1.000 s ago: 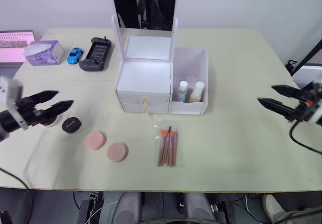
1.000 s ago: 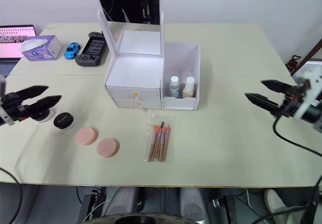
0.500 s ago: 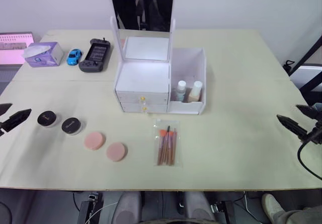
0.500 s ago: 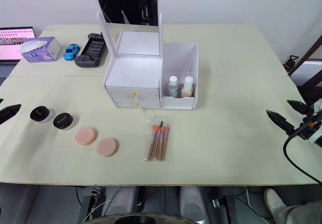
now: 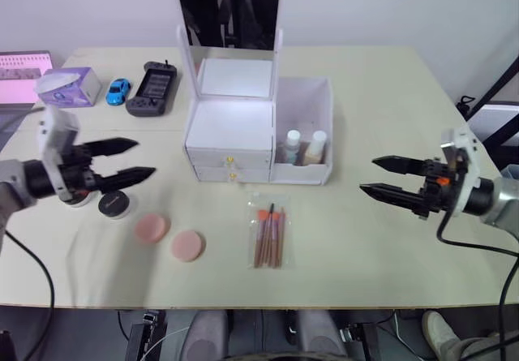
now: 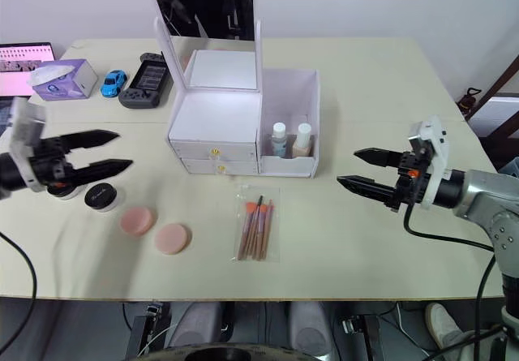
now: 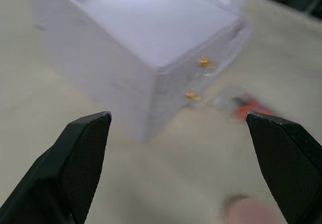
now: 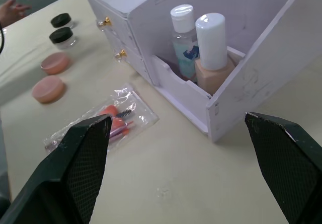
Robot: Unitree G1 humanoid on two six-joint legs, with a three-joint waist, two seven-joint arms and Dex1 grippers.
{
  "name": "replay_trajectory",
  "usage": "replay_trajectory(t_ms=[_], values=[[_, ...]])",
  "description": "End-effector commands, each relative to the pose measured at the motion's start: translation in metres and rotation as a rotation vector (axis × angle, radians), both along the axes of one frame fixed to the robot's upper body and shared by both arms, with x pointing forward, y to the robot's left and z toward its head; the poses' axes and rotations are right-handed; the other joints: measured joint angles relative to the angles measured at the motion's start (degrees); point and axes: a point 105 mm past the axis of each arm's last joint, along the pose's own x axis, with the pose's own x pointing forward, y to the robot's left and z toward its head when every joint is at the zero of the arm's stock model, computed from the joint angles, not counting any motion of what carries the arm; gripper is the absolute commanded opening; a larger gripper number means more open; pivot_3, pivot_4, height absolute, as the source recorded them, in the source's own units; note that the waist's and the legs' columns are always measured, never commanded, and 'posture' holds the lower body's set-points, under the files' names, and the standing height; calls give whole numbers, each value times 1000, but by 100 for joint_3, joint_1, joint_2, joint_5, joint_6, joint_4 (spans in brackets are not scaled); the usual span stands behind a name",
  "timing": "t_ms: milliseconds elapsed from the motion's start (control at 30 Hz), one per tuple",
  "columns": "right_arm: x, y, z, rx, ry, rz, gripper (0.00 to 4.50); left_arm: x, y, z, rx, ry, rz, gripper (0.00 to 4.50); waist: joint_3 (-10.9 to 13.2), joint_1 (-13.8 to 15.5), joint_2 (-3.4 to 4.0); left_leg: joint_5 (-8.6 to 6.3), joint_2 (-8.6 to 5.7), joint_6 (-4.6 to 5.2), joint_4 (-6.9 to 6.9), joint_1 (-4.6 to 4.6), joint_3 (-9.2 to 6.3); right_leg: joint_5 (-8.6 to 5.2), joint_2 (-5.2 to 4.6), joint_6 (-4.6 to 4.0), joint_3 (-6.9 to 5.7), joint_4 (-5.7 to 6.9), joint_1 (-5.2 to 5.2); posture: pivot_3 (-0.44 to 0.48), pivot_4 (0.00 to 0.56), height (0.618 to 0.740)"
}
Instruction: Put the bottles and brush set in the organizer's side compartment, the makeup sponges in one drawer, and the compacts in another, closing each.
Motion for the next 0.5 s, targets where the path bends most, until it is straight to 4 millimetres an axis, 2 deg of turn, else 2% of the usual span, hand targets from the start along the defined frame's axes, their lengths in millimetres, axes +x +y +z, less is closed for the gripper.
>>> replay_trajectory(t_ms=[33, 167, 200, 267, 433, 500], values=[[-16, 32, 6, -23, 7, 117, 4500, -29, -44, 22, -65, 84, -208, 3568, 2, 21, -6, 0, 0, 0, 0, -1, -3, 0, 1, 1, 0, 0, 0, 0, 150, 740], [-30, 63, -11, -73, 10, 152, 4500, -44, -76, 2, 58, 143, -301, 1522, 1, 18, -7, 0, -2, 0, 2, 7, -11, -3, 6, 2, 0, 1, 10, 0, 150, 740], [-30, 66, -15, -86, 0, 132, 4500, -44, -83, -3, 75, 129, -304, 901, 1, 18, -7, 0, -2, 0, 2, 7, -10, -3, 6, 2, 0, 0, 10, 0, 150, 740], [-36, 70, -28, -100, 26, 97, 4500, -35, -95, -23, 90, 123, -238, 33, 0, 25, -6, 0, -4, 0, 2, 5, -9, -2, 6, 1, 2, -2, 9, 0, 150, 740], [-38, 76, -44, 5, 232, 4, 4500, -43, -100, -57, 147, 272, -242, 33, 4, 7, -28, 0, -4, 0, 7, 6, -8, 9, 8, -19, 6, 0, 8, 0, 150, 740], [-31, 78, -51, 76, 358, -48, 4500, -31, -100, -71, 223, 276, -159, 33, 3, 17, -29, 1, -3, 1, 8, 8, -8, 9, 8, -18, 6, 0, 8, 0, 150, 740]])
